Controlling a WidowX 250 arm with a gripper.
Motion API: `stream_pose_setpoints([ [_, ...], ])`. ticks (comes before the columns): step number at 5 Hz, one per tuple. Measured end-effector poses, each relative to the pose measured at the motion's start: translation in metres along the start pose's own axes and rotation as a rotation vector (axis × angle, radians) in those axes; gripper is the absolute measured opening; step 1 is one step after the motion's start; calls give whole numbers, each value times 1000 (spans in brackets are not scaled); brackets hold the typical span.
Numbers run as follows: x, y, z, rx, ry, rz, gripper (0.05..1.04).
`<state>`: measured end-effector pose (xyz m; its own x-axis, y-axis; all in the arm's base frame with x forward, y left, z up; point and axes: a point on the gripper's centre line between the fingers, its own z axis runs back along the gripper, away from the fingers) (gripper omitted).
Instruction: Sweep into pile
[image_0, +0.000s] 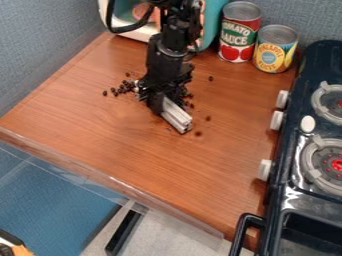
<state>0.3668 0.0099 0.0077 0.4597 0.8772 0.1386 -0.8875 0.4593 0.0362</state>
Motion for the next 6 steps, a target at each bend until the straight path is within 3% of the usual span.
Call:
stream_pose_setpoints([
  [2,-9,-13,3,-29,40,30,379],
  [4,-29,-10,25,-67,128,-25,379],
  [6,12,20,63,-157,149,-3,379],
])
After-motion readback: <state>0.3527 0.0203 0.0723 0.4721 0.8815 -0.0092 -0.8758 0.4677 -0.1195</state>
